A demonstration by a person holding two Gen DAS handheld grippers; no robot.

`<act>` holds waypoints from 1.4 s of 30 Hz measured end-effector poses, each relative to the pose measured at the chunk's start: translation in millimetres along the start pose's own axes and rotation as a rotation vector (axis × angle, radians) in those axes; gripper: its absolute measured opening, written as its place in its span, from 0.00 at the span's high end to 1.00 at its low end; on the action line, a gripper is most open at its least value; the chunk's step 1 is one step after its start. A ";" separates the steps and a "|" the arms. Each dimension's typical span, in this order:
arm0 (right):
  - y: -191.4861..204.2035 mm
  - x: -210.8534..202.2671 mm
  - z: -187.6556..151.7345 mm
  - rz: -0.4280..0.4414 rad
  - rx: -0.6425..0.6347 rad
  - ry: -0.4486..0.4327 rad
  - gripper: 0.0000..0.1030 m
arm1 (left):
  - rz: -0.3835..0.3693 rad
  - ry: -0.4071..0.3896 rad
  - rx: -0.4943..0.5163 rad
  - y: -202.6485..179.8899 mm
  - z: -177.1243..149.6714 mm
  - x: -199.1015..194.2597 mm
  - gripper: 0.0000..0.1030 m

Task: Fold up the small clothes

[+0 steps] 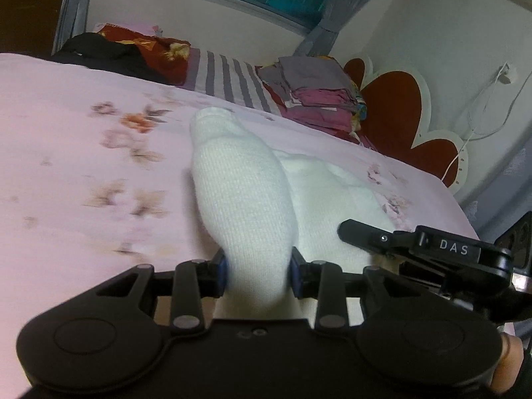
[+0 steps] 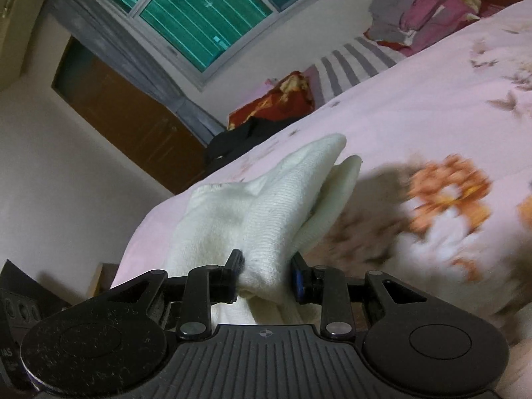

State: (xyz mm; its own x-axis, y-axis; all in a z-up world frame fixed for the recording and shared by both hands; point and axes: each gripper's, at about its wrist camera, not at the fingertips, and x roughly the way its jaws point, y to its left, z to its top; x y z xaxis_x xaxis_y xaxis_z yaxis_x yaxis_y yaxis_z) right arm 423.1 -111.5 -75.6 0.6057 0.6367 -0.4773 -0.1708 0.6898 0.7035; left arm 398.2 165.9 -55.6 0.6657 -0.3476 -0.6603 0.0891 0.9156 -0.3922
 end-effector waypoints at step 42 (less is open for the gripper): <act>102.5 143.4 -121.7 -0.049 -0.027 0.152 0.43 | 0.070 0.128 -0.077 206.7 -39.1 -49.6 0.45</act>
State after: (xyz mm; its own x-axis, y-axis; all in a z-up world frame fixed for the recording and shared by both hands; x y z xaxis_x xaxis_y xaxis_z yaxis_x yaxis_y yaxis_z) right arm 397.9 92.5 -136.1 0.4895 0.6457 -0.5860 -0.1663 0.7288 0.6642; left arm 354.6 364.5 -129.0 0.5679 -0.3111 -0.7621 -0.0143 0.9219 -0.3871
